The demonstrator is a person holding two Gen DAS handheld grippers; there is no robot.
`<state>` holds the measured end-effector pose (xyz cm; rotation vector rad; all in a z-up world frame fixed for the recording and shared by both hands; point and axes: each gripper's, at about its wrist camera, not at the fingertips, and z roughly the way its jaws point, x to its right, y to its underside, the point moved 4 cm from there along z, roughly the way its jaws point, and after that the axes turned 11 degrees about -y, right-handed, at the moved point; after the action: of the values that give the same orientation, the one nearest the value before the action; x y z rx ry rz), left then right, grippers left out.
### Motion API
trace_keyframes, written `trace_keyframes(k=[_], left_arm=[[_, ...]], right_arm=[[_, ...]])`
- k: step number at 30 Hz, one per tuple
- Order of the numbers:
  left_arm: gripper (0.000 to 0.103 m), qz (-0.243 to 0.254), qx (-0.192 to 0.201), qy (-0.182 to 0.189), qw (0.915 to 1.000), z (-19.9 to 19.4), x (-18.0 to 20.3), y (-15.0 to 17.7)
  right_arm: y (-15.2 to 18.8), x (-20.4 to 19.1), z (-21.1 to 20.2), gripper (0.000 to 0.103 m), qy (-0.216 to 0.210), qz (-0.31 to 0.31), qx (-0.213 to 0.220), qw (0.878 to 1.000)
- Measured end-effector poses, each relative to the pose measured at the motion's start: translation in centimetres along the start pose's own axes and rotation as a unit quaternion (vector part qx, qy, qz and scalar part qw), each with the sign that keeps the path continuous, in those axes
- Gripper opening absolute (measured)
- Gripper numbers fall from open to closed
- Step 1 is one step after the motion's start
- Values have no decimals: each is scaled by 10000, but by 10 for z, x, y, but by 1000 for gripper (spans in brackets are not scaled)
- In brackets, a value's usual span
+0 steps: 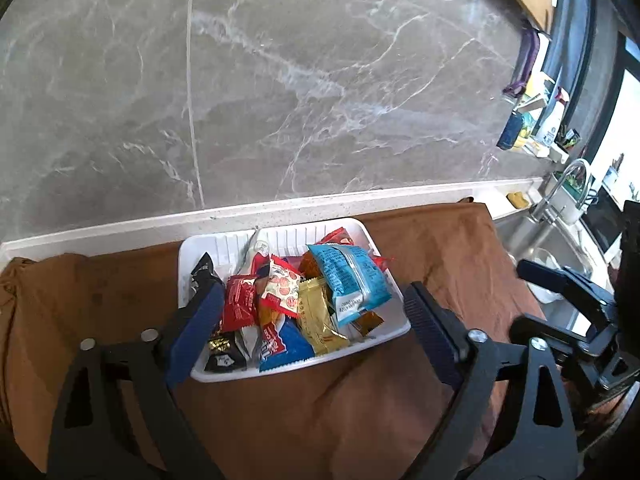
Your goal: Organize snacks
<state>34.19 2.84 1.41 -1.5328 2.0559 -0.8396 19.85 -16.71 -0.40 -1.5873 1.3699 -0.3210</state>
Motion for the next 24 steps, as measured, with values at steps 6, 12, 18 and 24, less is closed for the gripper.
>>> trace_keyframes(k=[6,12,18,24], left_arm=[[97,267,153,-121,9995,-31,16,7],[97,485,262,-95,9984,-57,29,13],[97,557,248,22,9981,-72,38,22],[97,602,292,31,9978,-85,40,28]], right_arm=[[8,-3,-30,103,193,88,143,9997],[17,-9,-48,103,387,-1,217,9990],[26,-14,-63,103,424,55,285,9987],[33,-17,-70,103,388,160,302,9987]])
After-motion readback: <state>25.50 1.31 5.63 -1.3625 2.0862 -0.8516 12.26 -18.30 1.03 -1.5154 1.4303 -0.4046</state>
